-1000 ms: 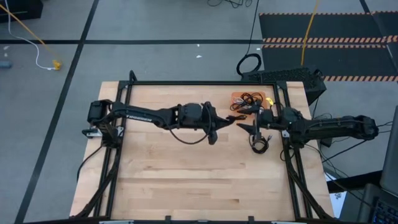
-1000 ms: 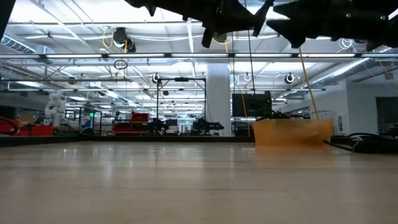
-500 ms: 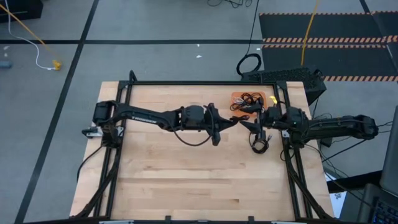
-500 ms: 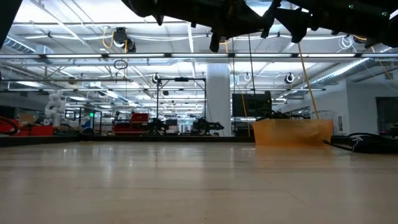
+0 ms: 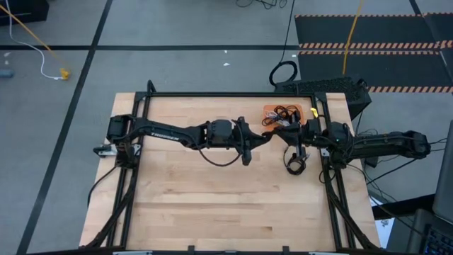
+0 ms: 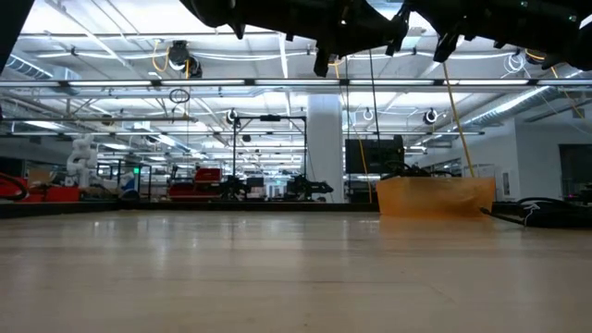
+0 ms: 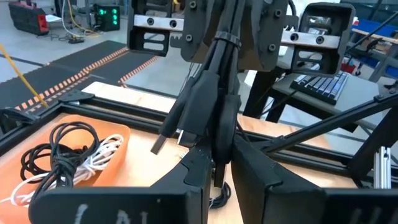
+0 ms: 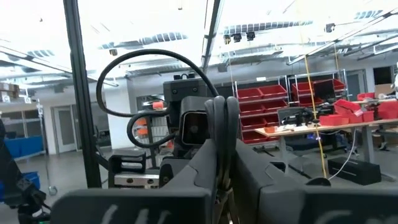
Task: Pick and place USB-C Cables
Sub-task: Put the top black charger cable into the orange bin
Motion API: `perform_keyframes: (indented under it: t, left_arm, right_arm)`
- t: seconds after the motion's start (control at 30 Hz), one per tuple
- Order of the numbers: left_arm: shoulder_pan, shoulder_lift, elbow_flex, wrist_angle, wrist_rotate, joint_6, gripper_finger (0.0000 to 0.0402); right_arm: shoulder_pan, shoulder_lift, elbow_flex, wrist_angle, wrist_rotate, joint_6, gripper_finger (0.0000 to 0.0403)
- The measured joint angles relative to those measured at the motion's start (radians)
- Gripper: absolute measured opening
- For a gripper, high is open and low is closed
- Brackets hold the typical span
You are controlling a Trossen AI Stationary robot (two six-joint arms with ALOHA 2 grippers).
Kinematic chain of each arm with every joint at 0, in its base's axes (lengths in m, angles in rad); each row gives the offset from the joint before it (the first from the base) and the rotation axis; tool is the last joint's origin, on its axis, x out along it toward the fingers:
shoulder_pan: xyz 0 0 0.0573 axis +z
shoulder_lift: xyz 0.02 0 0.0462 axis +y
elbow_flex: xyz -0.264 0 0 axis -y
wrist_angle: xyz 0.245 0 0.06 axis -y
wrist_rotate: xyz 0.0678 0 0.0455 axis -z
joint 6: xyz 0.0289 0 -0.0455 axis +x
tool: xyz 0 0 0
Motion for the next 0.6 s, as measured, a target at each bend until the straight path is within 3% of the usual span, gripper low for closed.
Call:
perform_keyframes:
  t: [0.3, 0.6]
  left_arm:
    - [0.001, 0.0, -0.001, 0.023, -0.011, 0.002, 0.007]
    - [0.026, 0.001, -0.002, -0.018, -0.024, 0.005, 0.0168]
  right_arm:
    - [-0.005, -0.001, 0.0, 0.003, 0.003, 0.01, 0.0005]
    - [-0.023, -0.002, 0.001, -0.102, 0.121, -0.09, 0.0005]
